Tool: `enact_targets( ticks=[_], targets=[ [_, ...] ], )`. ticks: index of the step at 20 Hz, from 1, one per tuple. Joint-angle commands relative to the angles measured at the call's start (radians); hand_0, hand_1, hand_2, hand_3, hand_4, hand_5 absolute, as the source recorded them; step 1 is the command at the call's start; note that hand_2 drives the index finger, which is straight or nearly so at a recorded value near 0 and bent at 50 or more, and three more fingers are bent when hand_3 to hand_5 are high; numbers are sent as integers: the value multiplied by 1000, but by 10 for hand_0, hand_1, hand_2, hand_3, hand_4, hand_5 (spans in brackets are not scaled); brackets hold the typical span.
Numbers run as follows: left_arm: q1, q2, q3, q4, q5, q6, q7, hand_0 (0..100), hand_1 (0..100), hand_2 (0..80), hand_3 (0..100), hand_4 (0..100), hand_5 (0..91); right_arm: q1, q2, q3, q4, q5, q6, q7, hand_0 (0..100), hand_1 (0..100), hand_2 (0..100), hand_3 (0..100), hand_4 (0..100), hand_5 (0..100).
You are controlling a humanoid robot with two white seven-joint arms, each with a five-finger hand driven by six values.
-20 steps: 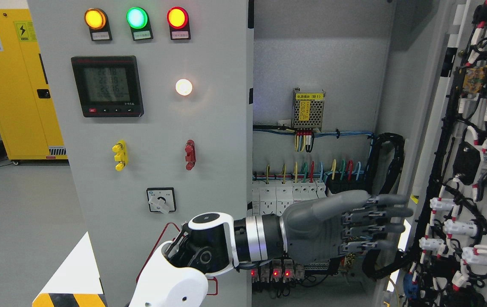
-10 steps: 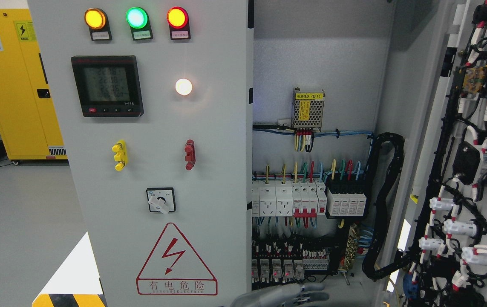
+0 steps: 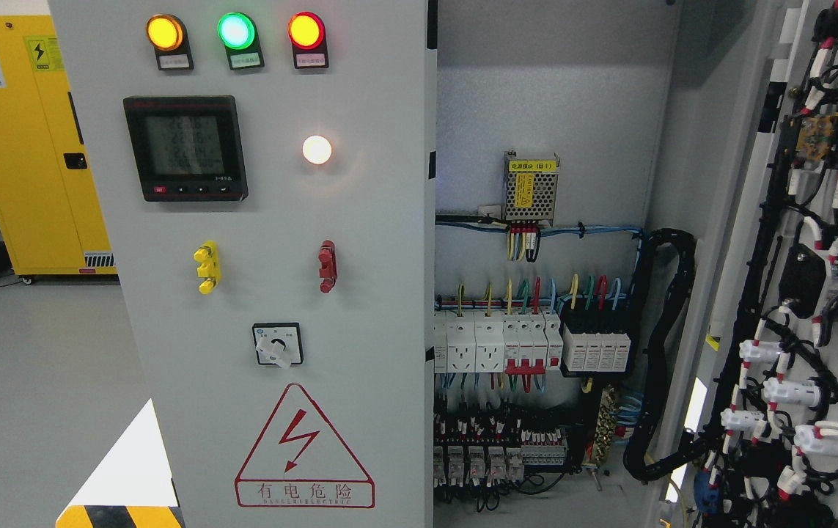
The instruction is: Open door with both hands
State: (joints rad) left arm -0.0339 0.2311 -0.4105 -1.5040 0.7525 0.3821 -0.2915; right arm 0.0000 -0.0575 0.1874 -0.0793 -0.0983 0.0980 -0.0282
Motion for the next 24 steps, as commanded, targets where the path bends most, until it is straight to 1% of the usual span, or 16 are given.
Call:
enact_targets(
  ticks=[1,3,7,9,11,12,13,15,16,19,24],
  targets=[
    [121,-10,13,497,-90,-167,-1,120,556,0,0,0,0,-11,-4,1,0,0,0,-1,0,500,40,0,0,0],
    [114,-42,13,676,-93,-218,-3,120,556,0,0,0,0,-11,-4,1,0,0,0,-1,0,500,40,0,0,0],
    [101,-139,13,1054,-93,-258,-8,120,556,0,0,0,0,-11,1,1,0,0,0,-1,0,500,40,0,0,0],
    [86,-165,10,1207,-96,-265,-11,120,556,0,0,0,0,-9,2,1,0,0,0,-1,0,500,40,0,0,0],
    [85,-174,4,1300,-98,-291,-11,120,556,0,0,0,0,-8,2,1,0,0,0,-1,0,500,40,0,0,0],
    [85,-174,1,1327,-108,-317,-11,120,556,0,0,0,0,-8,4,1,0,0,0,-1,0,500,40,0,0,0],
    [86,-173,2,1346,-139,-340,-11,120,556,0,0,0,0,-8,4,1,0,0,0,-1,0,500,40,0,0,0],
    [89,-174,9,1376,-230,-379,-11,120,556,0,0,0,0,-8,4,1,0,0,0,1,0,500,40,0,0,0],
    [94,-174,12,1387,-257,-391,-11,120,556,0,0,0,0,-8,2,1,0,0,0,-1,0,500,40,0,0,0],
    [95,-177,12,1412,-263,-420,-12,120,556,0,0,0,0,-8,4,0,-2,0,0,-1,0,500,40,0,0,0],
    [95,-177,12,1412,-266,-420,-11,120,556,0,0,0,0,-8,4,-2,-5,0,0,-1,0,500,40,0,0,0]
  ],
)
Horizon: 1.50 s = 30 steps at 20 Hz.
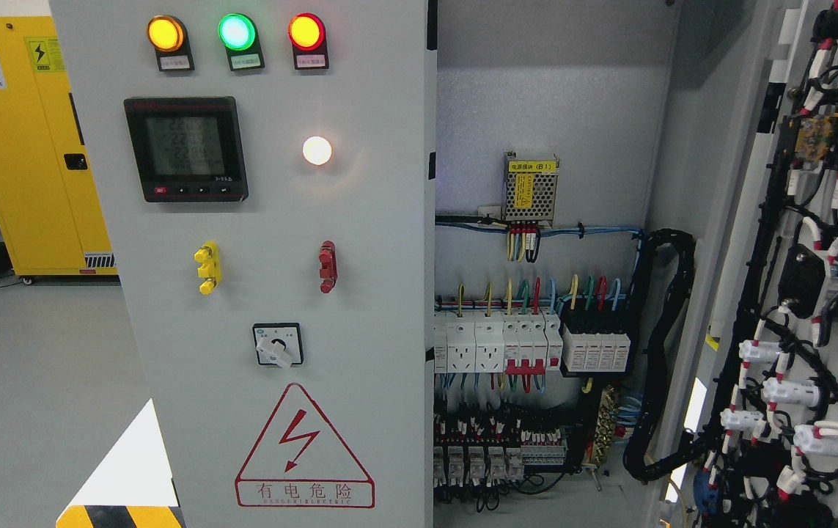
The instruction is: Open door with both hands
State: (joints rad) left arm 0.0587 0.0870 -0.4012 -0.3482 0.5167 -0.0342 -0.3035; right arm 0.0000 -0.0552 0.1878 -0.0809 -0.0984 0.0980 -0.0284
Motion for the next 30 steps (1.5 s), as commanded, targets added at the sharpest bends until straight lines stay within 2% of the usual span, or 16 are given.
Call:
enact_targets(
  ticks=[1,7,13,19,21,24,30],
  targets=[
    [3,-32,2,256,-29,-4,1,120,556,0,0,0,0,-8,2,-1,-3,0,0,-1,0,500,40,0,0,0],
    [3,-33,4,258,-30,-4,10,120,556,0,0,0,0,2,3,-1,-117,0,0,-1,0,500,40,0,0,0],
    [1,-32,2,258,-30,-26,12,120,556,0,0,0,0,14,2,1,-359,2,-4,-1,0,500,40,0,0,0],
    [-8,-29,2,258,-30,-24,10,120,556,0,0,0,0,142,-11,1,-796,-1,-109,-1,0,500,40,0,0,0],
    [-7,-24,2,258,-30,-24,10,120,556,0,0,0,0,160,-23,-1,-913,-1,-179,-1,0,500,40,0,0,0],
    [-10,-21,1,256,-30,-24,12,120,556,0,0,0,0,170,-21,1,-1080,-3,-265,-2,0,500,40,0,0,0],
    [-10,-32,1,256,-32,-23,12,120,556,0,0,0,0,248,-14,28,-1514,-4,-274,-2,0,500,40,0,0,0]
  ],
)
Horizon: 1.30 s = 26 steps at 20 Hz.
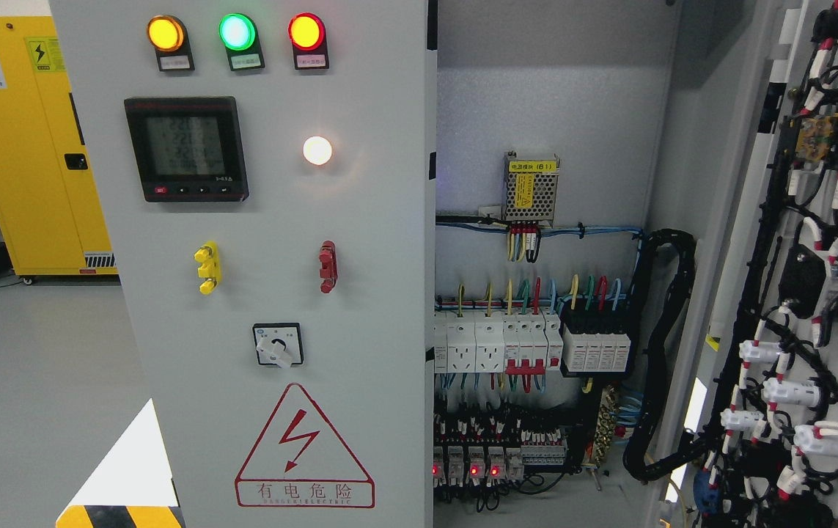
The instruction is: Open door with both hands
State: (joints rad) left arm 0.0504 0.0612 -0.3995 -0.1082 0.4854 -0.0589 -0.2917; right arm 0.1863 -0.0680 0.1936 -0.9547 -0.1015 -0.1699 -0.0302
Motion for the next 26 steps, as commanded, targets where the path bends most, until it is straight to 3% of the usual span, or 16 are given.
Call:
enact_targets(
  ticks=[1,12,26],
  targets=[
    [-1,-6,-2,16,-2,2,0,120,556,0,0,0,0,67,-1,36,-700,-3,-7,-2,0,500,40,0,0,0],
    [-1,-9,-2,12,-2,-1,0,120,556,0,0,0,0,56,19,70,-918,-95,15,-4,0,500,40,0,0,0],
    [-1,-8,-1,9,-2,-1,-4,120,556,0,0,0,0,-165,45,89,-940,-3,36,-2,0,500,40,0,0,0]
  ],
)
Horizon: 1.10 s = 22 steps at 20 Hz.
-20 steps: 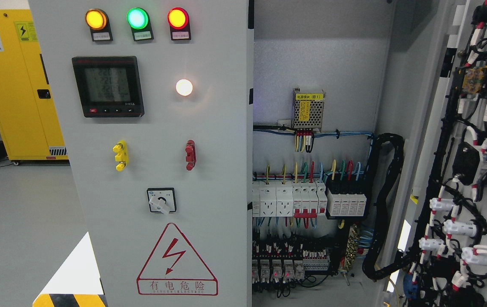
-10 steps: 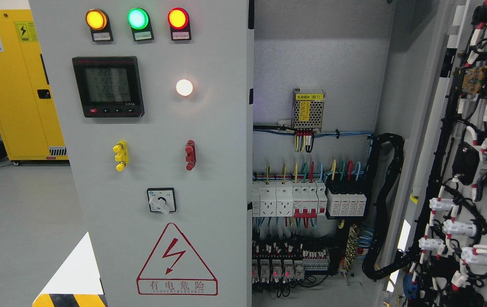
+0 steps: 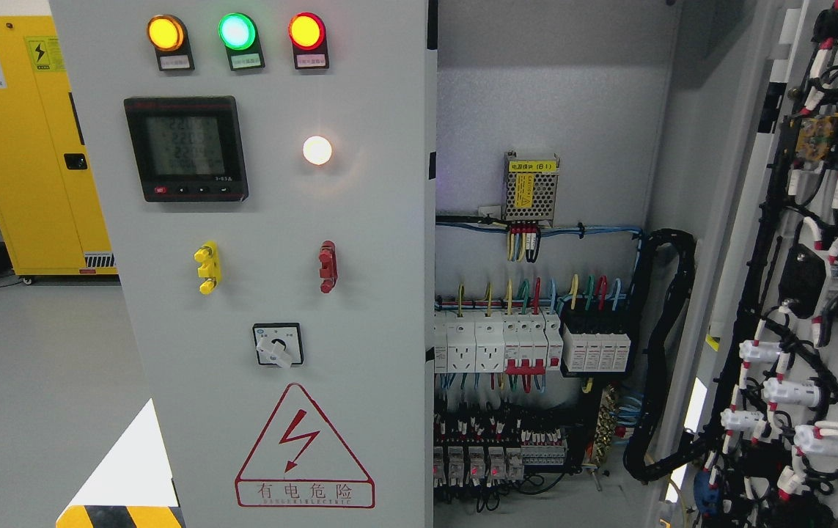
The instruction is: Open door with both hands
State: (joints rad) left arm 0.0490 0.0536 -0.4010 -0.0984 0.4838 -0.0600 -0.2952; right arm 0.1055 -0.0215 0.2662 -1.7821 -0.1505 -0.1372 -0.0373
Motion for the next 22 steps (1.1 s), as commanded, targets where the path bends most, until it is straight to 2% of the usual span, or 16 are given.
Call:
enact_targets(
  ticks=[1,2,8,11,15,20,22],
  targets=[
    [0,0,1,-1,-1,0,-1,120,556,0,0,0,0,-104,0,16,-112,46,13,5,0,500,40,0,0,0],
    [0,0,1,-1,1,0,-1,120,556,0,0,0,0,-116,5,16,-114,46,27,5,0,500,40,0,0,0],
    [0,2,1,0,1,0,-1,120,556,0,0,0,0,-236,93,24,-83,48,154,4,0,500,40,0,0,0],
    [0,2,1,-1,1,0,-1,120,556,0,0,0,0,-282,112,18,-54,51,182,2,0,500,40,0,0,0],
    [0,0,1,-3,1,0,-1,120,556,0,0,0,0,-351,120,7,-13,51,252,2,0,500,40,0,0,0],
    [0,0,1,-3,1,0,-1,120,556,0,0,0,0,-455,118,-19,53,51,257,4,0,500,40,0,0,0],
    [0,0,1,-3,1,0,-1,120,556,0,0,0,0,-489,118,-19,67,51,281,4,0,500,40,0,0,0]
  ],
)
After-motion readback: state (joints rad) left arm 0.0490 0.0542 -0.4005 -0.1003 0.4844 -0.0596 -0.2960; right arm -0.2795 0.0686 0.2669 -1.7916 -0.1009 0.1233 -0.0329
